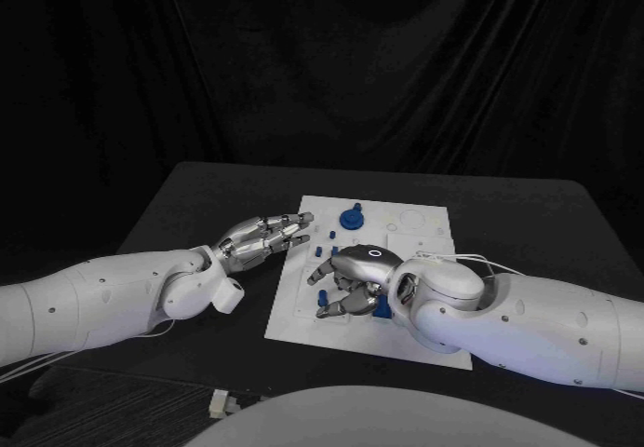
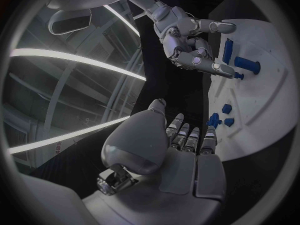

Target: Assemble the parts on the task board

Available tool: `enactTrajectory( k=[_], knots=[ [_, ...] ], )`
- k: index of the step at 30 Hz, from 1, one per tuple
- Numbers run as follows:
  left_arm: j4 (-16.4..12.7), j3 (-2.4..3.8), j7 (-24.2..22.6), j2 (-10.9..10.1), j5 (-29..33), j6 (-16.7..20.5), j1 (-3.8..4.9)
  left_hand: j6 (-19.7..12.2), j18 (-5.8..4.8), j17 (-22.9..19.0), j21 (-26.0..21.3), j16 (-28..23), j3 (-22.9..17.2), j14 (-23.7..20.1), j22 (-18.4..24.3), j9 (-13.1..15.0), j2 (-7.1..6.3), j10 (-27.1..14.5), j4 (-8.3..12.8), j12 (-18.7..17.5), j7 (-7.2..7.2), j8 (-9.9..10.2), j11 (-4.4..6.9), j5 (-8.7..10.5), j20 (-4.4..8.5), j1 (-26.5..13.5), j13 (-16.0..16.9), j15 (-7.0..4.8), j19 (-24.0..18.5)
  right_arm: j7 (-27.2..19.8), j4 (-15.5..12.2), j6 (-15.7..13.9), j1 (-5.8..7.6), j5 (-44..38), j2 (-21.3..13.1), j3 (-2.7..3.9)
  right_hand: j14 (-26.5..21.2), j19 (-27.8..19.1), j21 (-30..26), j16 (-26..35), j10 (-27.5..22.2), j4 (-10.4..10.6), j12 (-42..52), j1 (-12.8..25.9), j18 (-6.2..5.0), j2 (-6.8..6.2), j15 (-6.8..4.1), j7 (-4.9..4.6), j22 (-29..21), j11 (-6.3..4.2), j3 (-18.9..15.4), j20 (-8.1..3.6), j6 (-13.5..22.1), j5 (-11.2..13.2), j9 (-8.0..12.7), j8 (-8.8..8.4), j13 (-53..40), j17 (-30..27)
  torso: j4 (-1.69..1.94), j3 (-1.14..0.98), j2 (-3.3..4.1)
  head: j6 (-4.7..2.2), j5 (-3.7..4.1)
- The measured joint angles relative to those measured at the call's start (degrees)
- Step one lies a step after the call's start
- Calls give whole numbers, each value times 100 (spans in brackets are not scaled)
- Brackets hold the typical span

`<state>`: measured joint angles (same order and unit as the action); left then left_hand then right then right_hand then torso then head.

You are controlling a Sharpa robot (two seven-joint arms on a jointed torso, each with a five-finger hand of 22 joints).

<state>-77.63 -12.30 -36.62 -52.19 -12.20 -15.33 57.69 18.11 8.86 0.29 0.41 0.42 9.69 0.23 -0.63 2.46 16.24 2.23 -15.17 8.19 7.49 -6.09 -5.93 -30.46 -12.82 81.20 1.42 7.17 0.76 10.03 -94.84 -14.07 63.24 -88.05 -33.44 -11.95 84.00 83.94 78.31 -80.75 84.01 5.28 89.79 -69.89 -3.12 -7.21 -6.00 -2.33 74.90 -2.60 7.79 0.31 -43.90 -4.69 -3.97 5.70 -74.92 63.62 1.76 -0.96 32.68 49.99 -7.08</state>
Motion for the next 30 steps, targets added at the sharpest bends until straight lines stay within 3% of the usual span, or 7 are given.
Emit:
enactTrajectory(
  k=[9, 13, 17, 19, 23, 26, 30],
  knots=[
    [-121, 0, -101, -95, 0, 113, 0, -41, 92, -4, 0, 0, 107, -17, 13, 0, -143, 0, -106, 24, -2, -4, 0, 322, 38, -97, 0, -109, -32, -911, -408, -1345, 562, 1289, -948, 3, -560, -809, -2642, 1708, -337, 1061, -1342, 272, -429, 262, 225, -289, -62, 265, -122, 187, -957, -835, -141, 536, 134, -2656, 1, 0, -1, -1, -42],
    [-255, 2, -145, -161, 0, 253, 0, -58, 93, -16, 0, 0, 190, -23, 22, 0, -199, -20, -149, 43, -66, -35, 43, 488, 116, -153, 0, -171, -33, -1530, -411, -1825, 768, 2555, -1407, 9, -1574, -1956, -5374, 3849, -2232, 1151, -4392, 794, -633, 600, 561, -442, -1186, 541, -521, 518, -1262, -1857, -162, 616, 2488, -4356, 2, -1, -4, -1, -32],
    [-398, 3, -170, -217, 0, 441, 0, -176, 92, -22, 0, -22, 380, -20, 34, -10, -241, -70, -164, 53, -200, -35, 194, 782, 272, -401, 0, -332, -43, -2206, -287, -2010, 841, 4051, -1736, 4, -3187, -3140, -7161, 5854, -3881, 1071, -6386, 1349, -624, 1016, 1351, -840, -2719, 1204, -1162, 1133, -1029, -1554, -69, 464, 4220, -5405, 5, -1, -10, -1, -2],
    [-442, 3, -178, -226, 0, 545, 0, -320, 92, -24, 0, -22, 471, -23, 43, -35, -265, -108, -167, -51, -344, 29, 296, 934, 357, -495, -12, -416, -58, -2563, -195, -2013, 836, 4865, -1852, 3, -4339, -4357, -7422, 6495, -4738, 1109, -7020, 1634, -348, 1122, 1695, -666, -3342, 1518, -1444, 1351, -558, -1165, -16, 208, 4829, -5759, 6, -2, -13, 0, 7],
    [-481, 3, -190, -224, 0, 688, 0, -651, 91, -24, -10, -22, 582, -21, 53, -77, -309, -180, -166, -221, -590, 211, 505, 1186, 434, -612, -39, -495, -86, -3093, -93, -1924, 735, 5960, -1963, 4, -6525, -7655, -7682, 7282, -6223, 1143, -7632, 1662, -131, 1145, 1456, -73, -6263, 1200, -1809, 1540, 726, -719, 56, -137, 5678, -6044, 6, -2, -24, 0, 19],
    [-495, 3, -195, -213, 0, 805, 0, -862, 91, -24, -21, -22, 667, -21, 57, -100, -393, -212, -160, -321, -762, 328, 706, 1325, 506, -697, -53, -514, -74, -3533, 2, -1738, 603, 6672, -2007, -2, -7497, -8150, -7743, 7555, -7154, 1163, -7929, 1581, -132, 756, 1371, 733, -6918, 767, -1759, 1633, 2226, -541, 159, -316, 6268, -6148, 6, -1, -37, 0, 32],
    [-511, 3, -200, -202, 0, 955, 0, -948, 91, -24, -21, -22, 698, -21, 59, -110, -437, -222, -143, -337, -917, 382, 838, 1398, 556, -741, -54, -555, -83, -3982, 83, -1488, 489, 7189, -1999, -7, -8057, -8260, -7755, 7723, -7853, 1178, -8125, 1466, -132, 399, 1225, 1073, -7143, 346, -1551, 1628, 2921, -435, 214, -372, 6738, -6224, 2, 2, -62, 0, 43]
  ],
)
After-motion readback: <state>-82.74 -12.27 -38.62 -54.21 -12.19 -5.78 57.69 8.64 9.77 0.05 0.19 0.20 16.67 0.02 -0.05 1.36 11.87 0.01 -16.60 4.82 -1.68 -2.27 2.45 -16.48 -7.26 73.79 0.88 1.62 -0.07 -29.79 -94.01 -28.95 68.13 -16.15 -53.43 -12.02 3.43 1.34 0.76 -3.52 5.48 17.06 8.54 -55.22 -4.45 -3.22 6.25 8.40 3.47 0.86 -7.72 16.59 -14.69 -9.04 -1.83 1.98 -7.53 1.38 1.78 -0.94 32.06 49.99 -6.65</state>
